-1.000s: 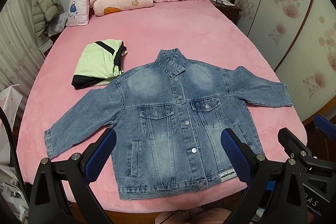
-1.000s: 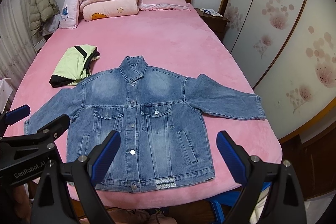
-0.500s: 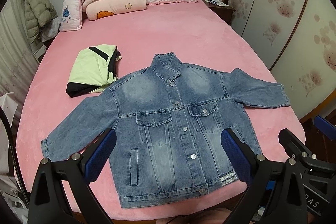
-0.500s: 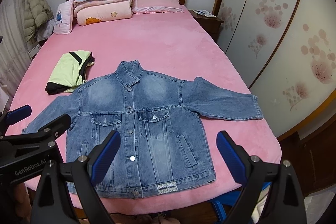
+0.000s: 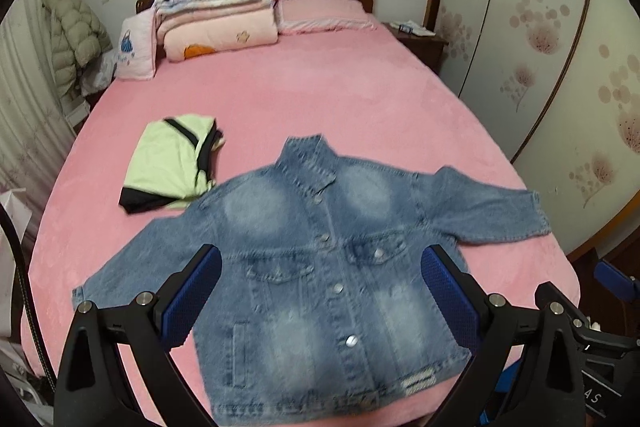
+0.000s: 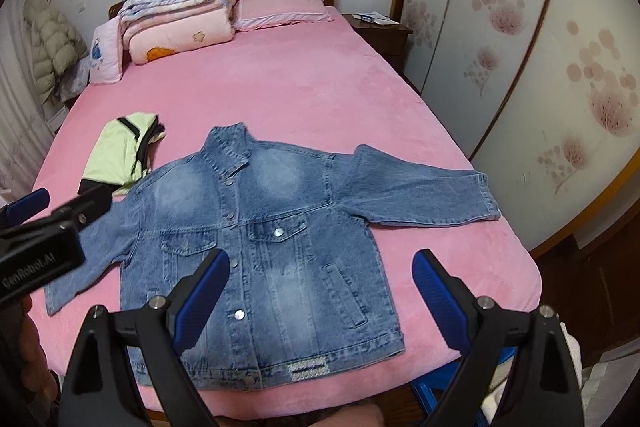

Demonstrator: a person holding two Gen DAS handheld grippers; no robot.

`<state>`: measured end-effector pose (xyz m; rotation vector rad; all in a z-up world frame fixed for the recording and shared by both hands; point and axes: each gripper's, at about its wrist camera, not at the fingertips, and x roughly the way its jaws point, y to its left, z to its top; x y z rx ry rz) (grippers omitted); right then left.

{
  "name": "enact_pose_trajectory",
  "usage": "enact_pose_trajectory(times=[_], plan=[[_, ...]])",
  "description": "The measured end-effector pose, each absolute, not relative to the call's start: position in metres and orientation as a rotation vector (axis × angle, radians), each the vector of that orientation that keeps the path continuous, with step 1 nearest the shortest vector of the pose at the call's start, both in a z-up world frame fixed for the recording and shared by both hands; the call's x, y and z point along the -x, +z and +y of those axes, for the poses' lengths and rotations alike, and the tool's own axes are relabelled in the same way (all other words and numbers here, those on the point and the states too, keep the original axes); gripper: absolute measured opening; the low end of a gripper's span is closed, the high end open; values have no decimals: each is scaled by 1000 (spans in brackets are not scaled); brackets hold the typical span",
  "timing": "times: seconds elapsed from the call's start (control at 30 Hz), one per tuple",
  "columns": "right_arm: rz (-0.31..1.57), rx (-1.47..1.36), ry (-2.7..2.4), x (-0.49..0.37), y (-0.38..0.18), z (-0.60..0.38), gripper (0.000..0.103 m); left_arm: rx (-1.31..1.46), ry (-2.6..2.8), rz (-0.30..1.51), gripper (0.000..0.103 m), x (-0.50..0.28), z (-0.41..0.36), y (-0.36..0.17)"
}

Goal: Fold large clothes
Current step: 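Lower the right gripper onto the denim sleeve cuff and grasp it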

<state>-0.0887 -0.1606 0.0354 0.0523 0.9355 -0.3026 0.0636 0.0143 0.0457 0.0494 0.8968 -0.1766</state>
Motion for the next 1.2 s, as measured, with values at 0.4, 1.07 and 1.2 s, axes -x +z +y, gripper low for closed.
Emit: enact_pose_trajectory(times=[0.4,1.07,1.2], plan=[[948,-175,-278,50,18,-334,93,-63,-372,919,100,-103,-156,50],[1165,-529,-392,8,-190,-647,77,-65,-365,1066,100,-211,-399,-93],[1195,-692,-400,13,-225,-677,77,-44,-372,1148,100,-222,-414,-127]])
